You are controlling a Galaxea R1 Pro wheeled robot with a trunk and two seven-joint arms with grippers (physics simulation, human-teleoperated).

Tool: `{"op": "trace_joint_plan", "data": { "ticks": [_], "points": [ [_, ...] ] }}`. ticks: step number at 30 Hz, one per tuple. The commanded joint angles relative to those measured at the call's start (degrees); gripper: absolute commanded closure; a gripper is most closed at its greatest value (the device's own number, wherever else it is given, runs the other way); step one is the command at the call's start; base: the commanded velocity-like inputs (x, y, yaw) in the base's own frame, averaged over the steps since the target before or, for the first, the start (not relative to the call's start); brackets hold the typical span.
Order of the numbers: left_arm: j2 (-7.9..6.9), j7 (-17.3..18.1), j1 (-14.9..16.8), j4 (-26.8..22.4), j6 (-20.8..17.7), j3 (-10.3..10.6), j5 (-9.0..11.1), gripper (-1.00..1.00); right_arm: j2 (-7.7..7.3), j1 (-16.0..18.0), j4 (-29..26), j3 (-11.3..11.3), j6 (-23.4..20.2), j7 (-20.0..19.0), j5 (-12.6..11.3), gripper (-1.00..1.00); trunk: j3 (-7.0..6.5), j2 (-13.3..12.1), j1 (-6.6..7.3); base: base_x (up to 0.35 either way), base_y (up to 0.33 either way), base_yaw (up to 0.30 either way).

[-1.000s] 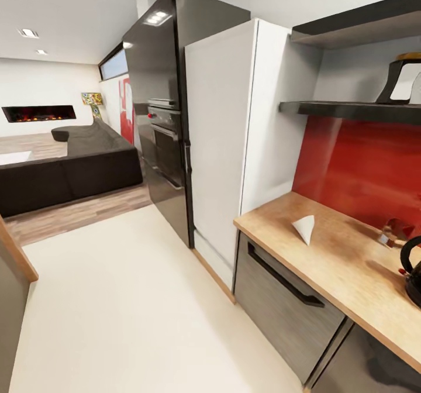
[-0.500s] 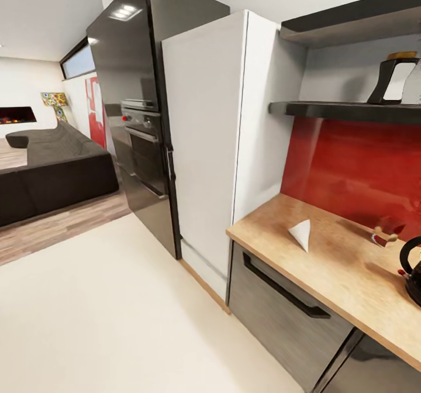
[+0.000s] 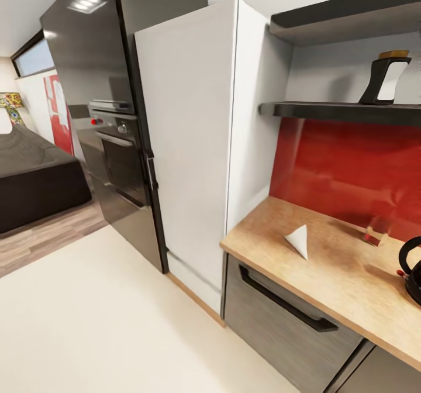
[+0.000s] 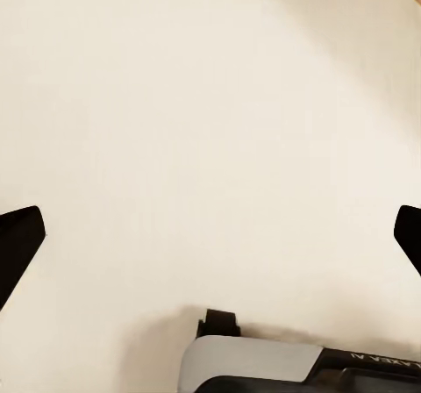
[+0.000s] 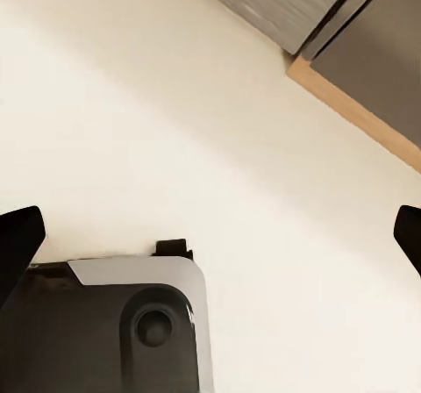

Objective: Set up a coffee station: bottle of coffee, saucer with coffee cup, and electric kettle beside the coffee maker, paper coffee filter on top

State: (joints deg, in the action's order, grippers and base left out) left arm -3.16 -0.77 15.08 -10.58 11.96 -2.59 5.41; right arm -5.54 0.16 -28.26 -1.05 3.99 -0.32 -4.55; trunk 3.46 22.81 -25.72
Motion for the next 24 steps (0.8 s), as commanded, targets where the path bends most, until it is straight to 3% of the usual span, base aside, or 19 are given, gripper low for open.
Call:
{"op": "trace_joint_plan", "data": {
  "ticks": [1,17,24],
  "points": [
    [0.0,0.07,0.04,0.04,0.17,0.04,0.57,-1.0,0.0,0.02,-0.04,0.0,0.14,-0.03,-0.47,-1.0,0.11,0.11,-0.06,0.28,0.236,-0.263],
    [0.08,0.07,0.04,0.04,0.17,0.04,0.33,-1.0,0.0,0.02,-0.04,0.0,0.14,-0.05,-0.55,-1.0,0.11,0.11,-0.06,0.265,0.239,-0.263],
    [-0.71,0.04,0.04,-0.05,0.17,-0.02,0.22,-1.0,0.62,0.02,0.04,0.14,0.14,-0.11,-0.63,-1.0,0.11,0.11,-0.06,0.105,0.103,-0.263]
  ]
}}
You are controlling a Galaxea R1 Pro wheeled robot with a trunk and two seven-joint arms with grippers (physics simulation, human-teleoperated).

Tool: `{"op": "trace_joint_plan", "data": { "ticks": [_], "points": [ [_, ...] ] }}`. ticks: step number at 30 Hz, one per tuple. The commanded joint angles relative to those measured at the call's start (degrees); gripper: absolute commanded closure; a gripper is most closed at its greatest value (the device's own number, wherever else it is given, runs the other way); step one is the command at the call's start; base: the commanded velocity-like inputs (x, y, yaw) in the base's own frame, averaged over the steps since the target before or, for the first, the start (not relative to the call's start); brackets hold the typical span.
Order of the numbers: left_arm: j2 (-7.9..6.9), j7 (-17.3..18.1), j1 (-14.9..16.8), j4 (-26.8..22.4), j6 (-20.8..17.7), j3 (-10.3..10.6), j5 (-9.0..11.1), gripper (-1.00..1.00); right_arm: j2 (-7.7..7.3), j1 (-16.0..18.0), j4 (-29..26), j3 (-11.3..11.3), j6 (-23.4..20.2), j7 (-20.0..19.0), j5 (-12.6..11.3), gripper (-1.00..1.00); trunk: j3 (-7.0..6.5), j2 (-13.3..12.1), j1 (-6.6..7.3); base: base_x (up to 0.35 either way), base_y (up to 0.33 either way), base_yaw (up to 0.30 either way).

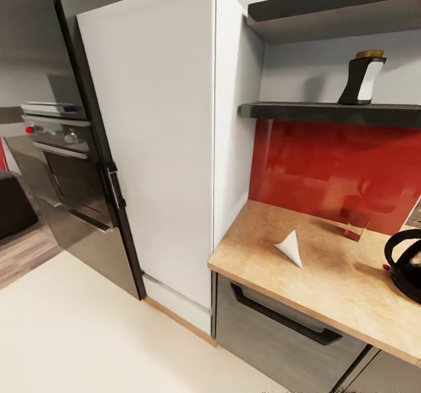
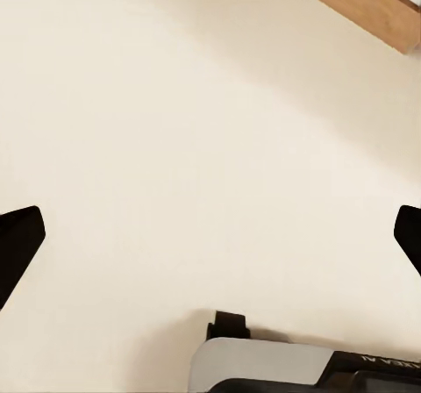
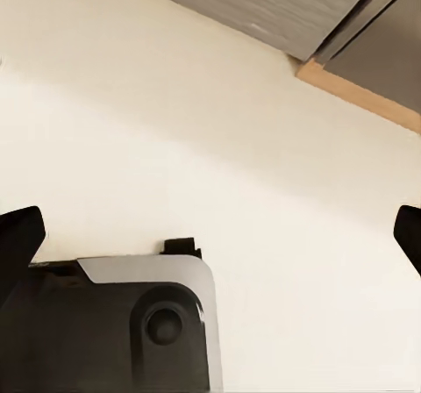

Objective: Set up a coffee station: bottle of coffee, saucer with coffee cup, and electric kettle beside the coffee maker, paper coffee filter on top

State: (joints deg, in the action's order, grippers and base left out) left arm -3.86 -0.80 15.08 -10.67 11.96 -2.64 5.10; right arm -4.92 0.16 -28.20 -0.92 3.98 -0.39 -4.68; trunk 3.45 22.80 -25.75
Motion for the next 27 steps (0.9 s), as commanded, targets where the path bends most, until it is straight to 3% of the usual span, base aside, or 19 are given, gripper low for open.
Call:
{"op": "trace_joint_plan", "data": {
  "ticks": [1,7,14,21,27],
  "points": [
    [-0.4,0.05,0.04,-0.07,0.17,-0.03,0.53,-1.0,0.37,0.02,-0.01,0.02,0.15,-0.04,-0.48,-1.0,0.12,0.12,-0.04,0.021,0.021,-0.263],
    [-2.95,0.01,0.04,-0.16,0.38,-0.45,1.06,-1.0,1.67,0.02,0.02,0.04,0.15,0.17,-0.3,-1.0,0.12,0.12,-0.04,0.007,0.007,-0.263],
    [-3.37,0.16,0.04,0.15,0.41,-0.27,0.92,-1.0,1.36,0.02,1.07,0.07,-0.14,0.32,-0.01,-1.0,0.12,0.12,-0.04,0.001,0.001,-0.263],
    [-3.59,0.58,-0.47,2.09,-0.16,0.03,0.65,-1.0,1.62,0.02,15.61,-0.03,-0.05,0.54,-0.3,-1.0,0.12,0.12,-0.04,0.0,0.0,-0.263],
    [-3.47,0.33,-2.97,6.12,-0.18,0.3,0.01,-1.0,1.75,0.02,18.85,-0.49,-0.08,0.32,-0.65,-1.0,0.12,0.12,-0.04,0.0,0.0,-0.263]
  ]
}}
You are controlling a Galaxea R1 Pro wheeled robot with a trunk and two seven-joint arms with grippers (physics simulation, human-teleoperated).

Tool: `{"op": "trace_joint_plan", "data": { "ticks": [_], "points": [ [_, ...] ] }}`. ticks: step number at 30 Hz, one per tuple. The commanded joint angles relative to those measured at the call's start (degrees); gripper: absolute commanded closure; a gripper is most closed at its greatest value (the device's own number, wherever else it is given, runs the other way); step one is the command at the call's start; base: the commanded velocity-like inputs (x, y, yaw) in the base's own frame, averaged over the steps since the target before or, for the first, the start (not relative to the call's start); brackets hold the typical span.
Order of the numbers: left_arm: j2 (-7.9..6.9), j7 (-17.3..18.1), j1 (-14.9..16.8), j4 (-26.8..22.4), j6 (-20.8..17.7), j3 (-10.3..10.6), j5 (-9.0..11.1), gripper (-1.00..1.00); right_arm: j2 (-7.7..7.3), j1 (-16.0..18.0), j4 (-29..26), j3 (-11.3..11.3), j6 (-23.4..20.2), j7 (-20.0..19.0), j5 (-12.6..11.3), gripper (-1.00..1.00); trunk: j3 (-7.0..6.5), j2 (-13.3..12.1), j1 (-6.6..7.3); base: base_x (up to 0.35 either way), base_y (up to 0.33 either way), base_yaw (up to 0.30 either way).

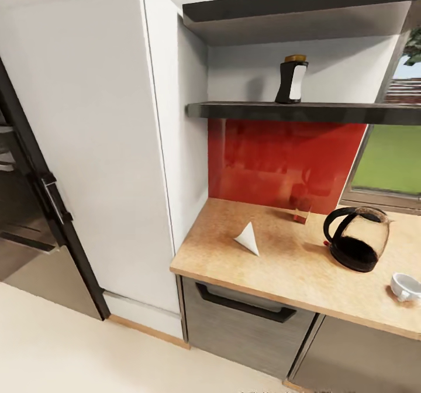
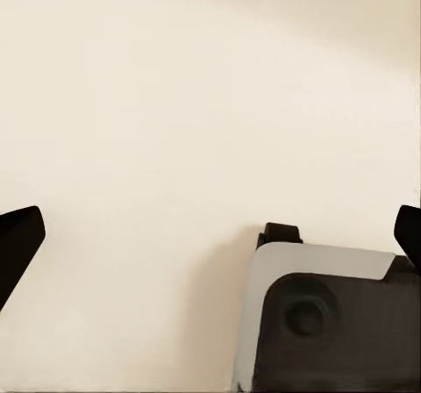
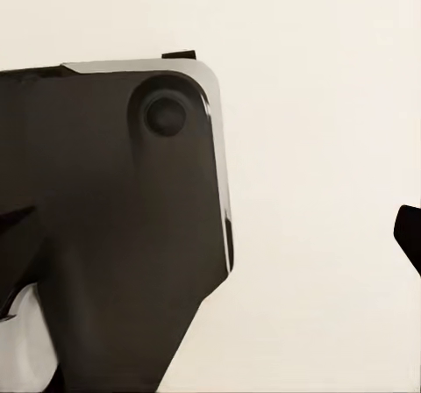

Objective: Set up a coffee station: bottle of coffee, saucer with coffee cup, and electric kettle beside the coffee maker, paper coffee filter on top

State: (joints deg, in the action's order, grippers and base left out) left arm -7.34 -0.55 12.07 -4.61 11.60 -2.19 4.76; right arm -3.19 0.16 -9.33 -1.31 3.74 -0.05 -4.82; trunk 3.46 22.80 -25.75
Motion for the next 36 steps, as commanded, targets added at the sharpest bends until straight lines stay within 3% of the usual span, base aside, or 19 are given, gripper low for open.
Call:
{"op": "trace_joint_plan", "data": {
  "ticks": [1,5,7,9,11,21,27,36],
  "points": [
    [0.03,0.07,-0.19,0.21,0.16,-0.15,0.09,-1.0,0.01,0.02,0.04,-0.15,0.16,-0.03,-0.55,-1.0,0.11,0.11,-0.04,0.0,0.0,-0.263],
    [0.34,0.0,-0.85,0.62,-0.05,0.05,-3.32,-1.0,-0.07,0.02,0.09,-0.6,0.09,-0.04,-2.0,-1.0,0.11,0.11,-0.04,0.0,0.0,-0.263],
    [0.47,-0.11,-0.97,0.69,-0.34,0.38,-6.95,-1.0,0.01,0.02,0.09,-1.13,0.02,-0.04,-4.18,-1.0,0.11,0.11,-0.04,0.0,0.0,-0.263],
    [0.5,-0.2,-1.02,0.74,-0.48,0.38,-9.17,-1.0,0.06,0.02,0.1,-1.31,0.01,-0.12,-5.45,-1.0,0.11,0.11,-0.04,0.0,0.0,-0.263],
    [0.44,-0.26,-1.05,0.83,-0.57,0.24,-10.36,-1.0,0.07,0.02,0.08,-1.42,0.03,-0.17,-6.14,-1.0,0.11,0.11,-0.04,0.0,0.0,-0.263],
    [0.28,-0.52,-1.83,1.16,-1.06,-0.1,-11.35,-1.0,0.02,0.02,0.19,-1.2,-0.14,-0.3,-6.51,-1.0,0.11,0.11,-0.04,0.0,0.0,-0.263],
    [0.4,-1.56,-1.95,1.15,-4.8,-0.22,-11.27,-1.0,0.02,0.02,0.26,-0.94,-0.15,-0.28,-6.37,-1.0,0.11,0.11,-0.04,0.0,0.0,-0.263],
    [0.8,-2.1,-1.96,1.05,-5.83,-0.37,-11.27,-1.0,0.02,0.02,0.27,-0.89,-0.02,-0.3,-6.39,-1.0,0.07,0.11,-0.04,0.0,0.0,-0.164]
  ]
}}
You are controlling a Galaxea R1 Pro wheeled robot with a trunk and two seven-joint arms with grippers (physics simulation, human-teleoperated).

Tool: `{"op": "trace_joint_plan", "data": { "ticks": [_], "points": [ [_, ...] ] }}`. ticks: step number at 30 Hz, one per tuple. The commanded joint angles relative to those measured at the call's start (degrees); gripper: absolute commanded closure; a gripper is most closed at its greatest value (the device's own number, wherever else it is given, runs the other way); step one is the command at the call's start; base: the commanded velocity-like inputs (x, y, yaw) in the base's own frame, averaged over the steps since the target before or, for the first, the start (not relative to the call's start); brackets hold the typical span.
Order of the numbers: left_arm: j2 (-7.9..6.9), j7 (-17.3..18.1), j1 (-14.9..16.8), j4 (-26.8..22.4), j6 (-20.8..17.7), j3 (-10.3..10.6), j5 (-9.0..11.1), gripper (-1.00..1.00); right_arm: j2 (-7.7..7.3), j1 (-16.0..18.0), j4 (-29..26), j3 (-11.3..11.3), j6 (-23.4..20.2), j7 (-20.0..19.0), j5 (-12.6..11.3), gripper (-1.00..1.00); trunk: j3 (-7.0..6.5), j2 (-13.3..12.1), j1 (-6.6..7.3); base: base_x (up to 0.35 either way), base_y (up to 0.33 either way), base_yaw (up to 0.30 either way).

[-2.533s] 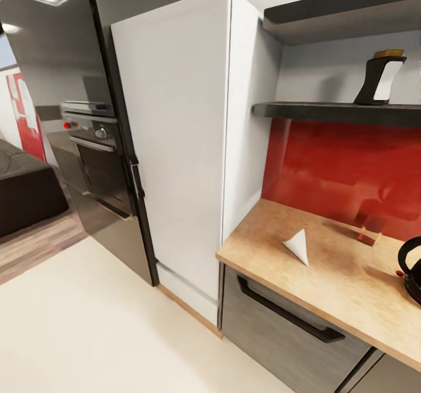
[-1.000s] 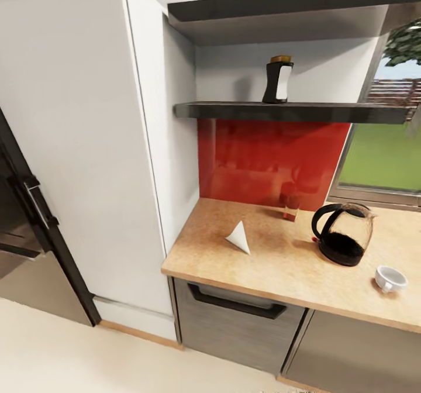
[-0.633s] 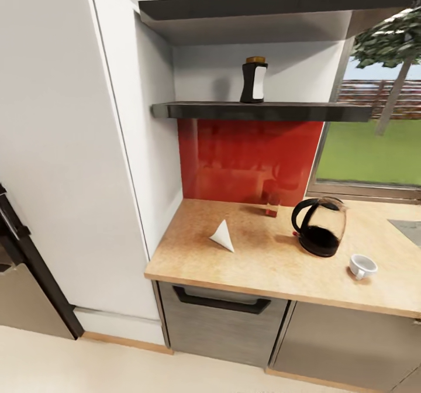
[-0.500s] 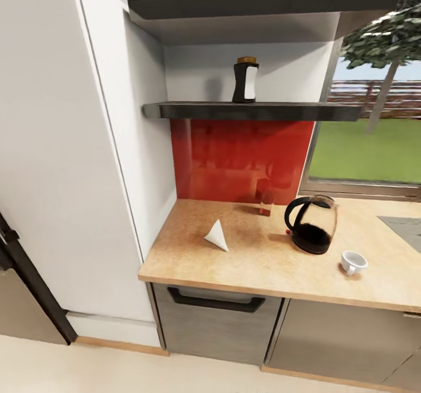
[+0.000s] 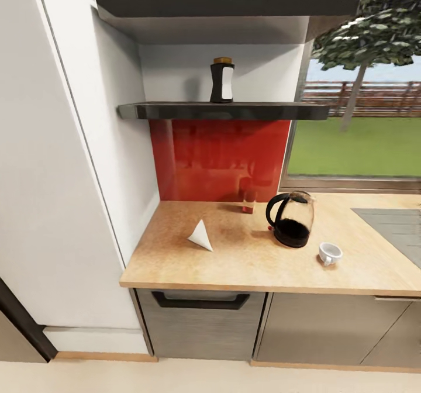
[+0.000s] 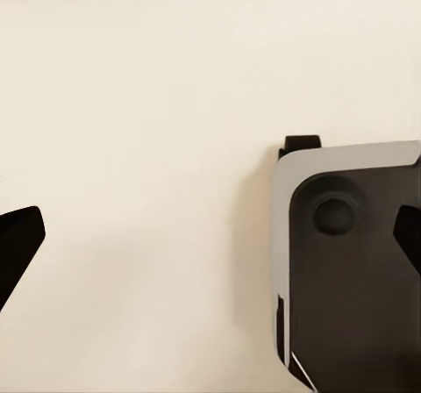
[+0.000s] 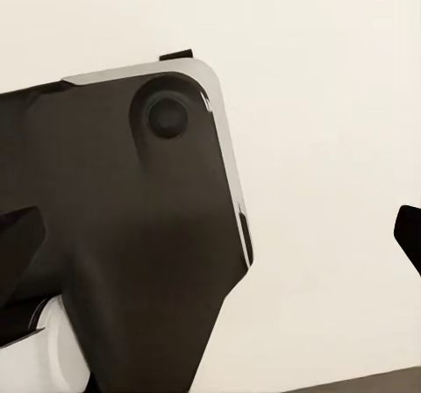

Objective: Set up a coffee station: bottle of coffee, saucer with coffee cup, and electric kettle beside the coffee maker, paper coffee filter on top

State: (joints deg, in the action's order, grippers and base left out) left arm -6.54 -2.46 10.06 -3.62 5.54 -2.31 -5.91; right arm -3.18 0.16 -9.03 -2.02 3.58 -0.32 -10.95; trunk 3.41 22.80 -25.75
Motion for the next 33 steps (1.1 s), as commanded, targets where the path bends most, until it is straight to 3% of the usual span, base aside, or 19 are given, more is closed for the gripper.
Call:
{"op": "trace_joint_plan", "data": {
  "ticks": [1,20,33],
  "points": [
    [0.02,-0.16,0.05,0.05,0.29,-0.21,-0.63,-1.0,0.01,0.02,-0.02,-0.18,0.16,-0.03,-0.27,-1.0,0.12,0.12,-0.03,0.0,0.0,-0.026],
    [0.07,0.46,0.49,-1.83,1.02,0.32,-1.18,-1.0,0.1,0.02,-0.02,-0.25,0.19,0.08,-0.46,-1.0,0.11,0.12,-0.03,0.0,0.0,-0.008],
    [0.13,0.52,0.58,-13.69,1.02,0.46,-1.29,-1.0,0.05,0.02,-0.06,-0.27,0.19,0.2,-0.4,-1.0,-0.17,0.12,-0.03,-0.225,0.0,-0.215]
  ]
}}
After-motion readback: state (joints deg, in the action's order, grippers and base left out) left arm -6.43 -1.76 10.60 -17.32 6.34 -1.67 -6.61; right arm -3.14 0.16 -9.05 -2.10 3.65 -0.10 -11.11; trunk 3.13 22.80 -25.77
